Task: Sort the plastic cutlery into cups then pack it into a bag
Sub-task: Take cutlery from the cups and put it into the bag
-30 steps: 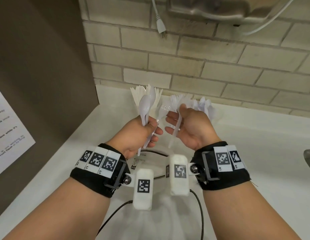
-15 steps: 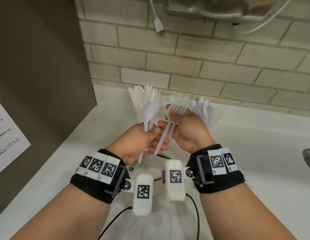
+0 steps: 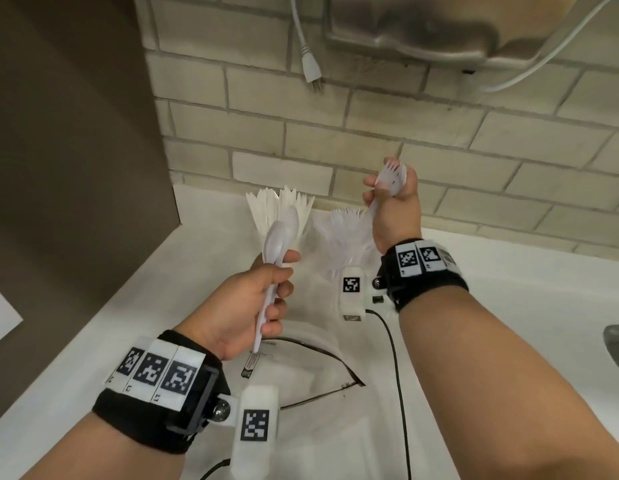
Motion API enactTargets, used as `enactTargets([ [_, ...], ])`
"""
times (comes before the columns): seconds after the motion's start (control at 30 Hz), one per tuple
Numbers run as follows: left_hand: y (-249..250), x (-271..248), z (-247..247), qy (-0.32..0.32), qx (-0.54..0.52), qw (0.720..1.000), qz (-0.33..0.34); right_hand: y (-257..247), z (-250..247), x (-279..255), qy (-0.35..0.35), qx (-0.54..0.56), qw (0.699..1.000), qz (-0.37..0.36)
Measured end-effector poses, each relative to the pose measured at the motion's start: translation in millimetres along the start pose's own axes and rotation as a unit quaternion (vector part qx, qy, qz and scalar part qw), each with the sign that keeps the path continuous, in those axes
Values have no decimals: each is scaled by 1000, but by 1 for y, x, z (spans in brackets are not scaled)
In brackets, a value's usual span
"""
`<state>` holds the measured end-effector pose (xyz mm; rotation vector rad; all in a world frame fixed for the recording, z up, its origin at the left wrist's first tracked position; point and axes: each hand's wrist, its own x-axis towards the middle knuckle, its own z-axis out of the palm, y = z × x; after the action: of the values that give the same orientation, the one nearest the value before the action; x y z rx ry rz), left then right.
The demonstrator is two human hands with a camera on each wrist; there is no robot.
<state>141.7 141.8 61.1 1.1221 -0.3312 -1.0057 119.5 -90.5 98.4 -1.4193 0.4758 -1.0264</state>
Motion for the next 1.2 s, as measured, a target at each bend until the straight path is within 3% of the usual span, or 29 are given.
enactTargets([
  [0.17,0,3,-8,-72,-41,996,-20,47,-2,9,-6,-32,997,75],
  [0.23,0,4,-9,-74,-48,996,-25,58,-5,10,-1,-111,989,95],
  [0.43,-4,9,-8,-68,-47,996,-32,57,-8,5,-32,-235,971,-37],
  [0.6,-4,10,-4,-60,-42,997,-34,64,-8,2,-172,-414,893,-44],
  [0.73,-4,9,-2,-59,-38,997,-37,54,-5,3,-172,-472,862,-63],
  [0.83,-5,8,0,-57,-45,997,-40,46,-5,5,-249,-609,753,-23],
  [0.87,-5,9,0,-55,-44,997,-39,43,-5,4,-257,-609,750,-28],
  [1.0,-7,9,5,-60,-31,997,-26,13,-8,-7,-201,-488,846,-76],
  [1.07,-7,8,8,-75,-27,997,-23,-12,-7,-19,-172,-402,897,-65],
  [1.13,-5,7,12,-90,-19,995,-24,-39,-7,-40,-201,-251,947,0],
  [1.2,-3,5,19,-105,1,994,-24,-58,-10,-63,-275,-157,946,68],
])
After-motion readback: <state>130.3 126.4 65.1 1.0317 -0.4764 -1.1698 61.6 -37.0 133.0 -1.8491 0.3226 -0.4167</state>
